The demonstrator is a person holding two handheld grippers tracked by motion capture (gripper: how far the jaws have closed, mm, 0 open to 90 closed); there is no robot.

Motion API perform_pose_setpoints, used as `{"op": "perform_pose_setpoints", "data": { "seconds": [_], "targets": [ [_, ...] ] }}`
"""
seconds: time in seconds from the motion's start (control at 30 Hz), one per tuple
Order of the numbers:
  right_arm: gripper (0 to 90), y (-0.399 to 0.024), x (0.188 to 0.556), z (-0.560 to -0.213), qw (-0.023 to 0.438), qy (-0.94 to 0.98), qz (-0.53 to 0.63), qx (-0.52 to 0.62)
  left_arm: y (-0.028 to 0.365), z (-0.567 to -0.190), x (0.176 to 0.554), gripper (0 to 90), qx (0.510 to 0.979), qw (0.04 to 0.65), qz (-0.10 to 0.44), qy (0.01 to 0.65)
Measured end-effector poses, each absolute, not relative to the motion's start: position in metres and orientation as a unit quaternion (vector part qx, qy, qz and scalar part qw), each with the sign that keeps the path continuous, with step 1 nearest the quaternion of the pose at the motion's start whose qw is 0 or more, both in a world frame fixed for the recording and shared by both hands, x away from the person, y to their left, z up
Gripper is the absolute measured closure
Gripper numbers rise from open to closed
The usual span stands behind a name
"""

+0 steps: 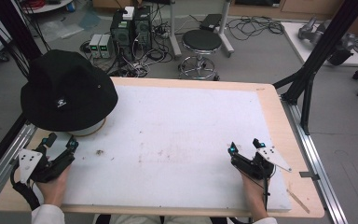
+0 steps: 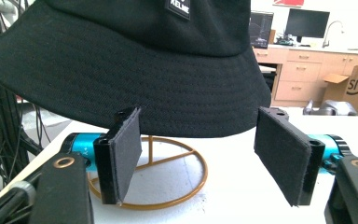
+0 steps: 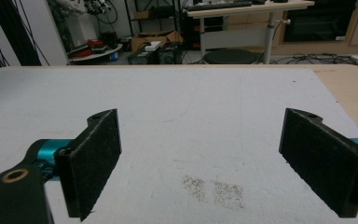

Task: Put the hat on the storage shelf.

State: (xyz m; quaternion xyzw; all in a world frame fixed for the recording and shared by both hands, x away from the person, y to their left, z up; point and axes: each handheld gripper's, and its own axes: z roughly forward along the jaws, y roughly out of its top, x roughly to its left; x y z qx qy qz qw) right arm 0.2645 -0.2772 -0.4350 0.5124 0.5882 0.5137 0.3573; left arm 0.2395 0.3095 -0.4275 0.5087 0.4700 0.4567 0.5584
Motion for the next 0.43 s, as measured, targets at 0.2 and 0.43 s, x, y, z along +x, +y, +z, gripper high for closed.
{"op": "perform_pose_setpoints", "data": {
  "seconds": [0.2,0.43],
  "targets": [
    [12.0,-0.2770,0.2638,-0.4350,0.356,0.589,0.513,0.513,0.3084,-0.4278,0.2392,32.2,0.512,0.558,0.455,0.469],
    [12.0,-0.2777,0.2620,-0.4356,0.357,0.589,0.514,0.511,0.3085,-0.4285,0.2371,32.2,0.513,0.558,0.452,0.470]
  ]
}}
